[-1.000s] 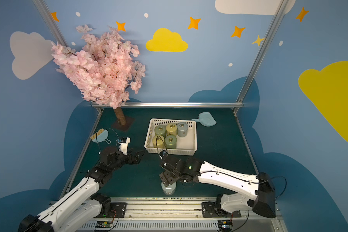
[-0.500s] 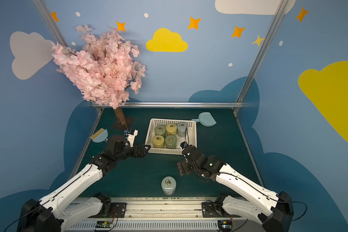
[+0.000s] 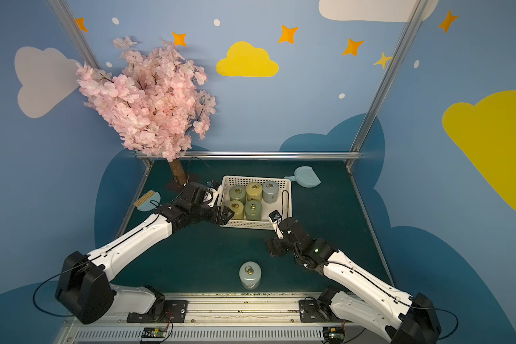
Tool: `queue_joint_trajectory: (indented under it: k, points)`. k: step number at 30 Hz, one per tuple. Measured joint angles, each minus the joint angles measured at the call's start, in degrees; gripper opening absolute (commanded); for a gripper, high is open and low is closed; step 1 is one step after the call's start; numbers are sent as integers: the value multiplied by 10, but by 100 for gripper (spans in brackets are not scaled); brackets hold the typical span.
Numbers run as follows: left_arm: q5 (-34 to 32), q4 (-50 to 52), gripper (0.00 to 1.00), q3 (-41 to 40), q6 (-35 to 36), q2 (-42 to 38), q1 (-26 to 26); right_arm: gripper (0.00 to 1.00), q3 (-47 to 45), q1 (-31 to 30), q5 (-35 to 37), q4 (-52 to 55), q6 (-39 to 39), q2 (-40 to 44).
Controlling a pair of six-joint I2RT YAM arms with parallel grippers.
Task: Take the tea canister out of the basket
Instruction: Place the tea canister at the center of the board, then pick up the tea canister from the basket.
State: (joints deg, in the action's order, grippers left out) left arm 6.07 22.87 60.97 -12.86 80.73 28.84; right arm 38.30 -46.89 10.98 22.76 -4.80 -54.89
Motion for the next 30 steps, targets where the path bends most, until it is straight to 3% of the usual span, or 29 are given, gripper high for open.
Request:
queue_joint_trajectory:
  k: [14,30]
  points:
    - [-16,108,100,150,46,145,4,98,-50,3,11,-56,21,12]
    - [-33,153,100,228,73,240,14,98,-50,4,14,-63,21,8]
